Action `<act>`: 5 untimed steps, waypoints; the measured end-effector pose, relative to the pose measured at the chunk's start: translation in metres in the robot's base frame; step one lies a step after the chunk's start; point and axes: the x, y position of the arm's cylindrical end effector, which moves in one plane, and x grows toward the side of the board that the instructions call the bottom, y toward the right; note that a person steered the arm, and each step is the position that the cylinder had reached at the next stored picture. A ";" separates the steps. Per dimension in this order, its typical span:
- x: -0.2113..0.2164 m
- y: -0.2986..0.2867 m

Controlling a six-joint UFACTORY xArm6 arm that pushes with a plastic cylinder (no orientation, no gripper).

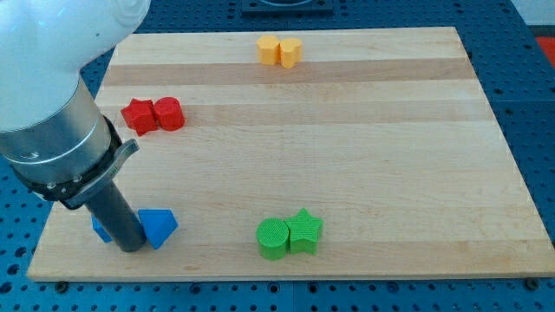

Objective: Push the blue blocks slightly up

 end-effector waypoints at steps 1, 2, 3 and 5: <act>0.031 -0.016; 0.030 -0.018; 0.008 -0.043; -0.001 -0.044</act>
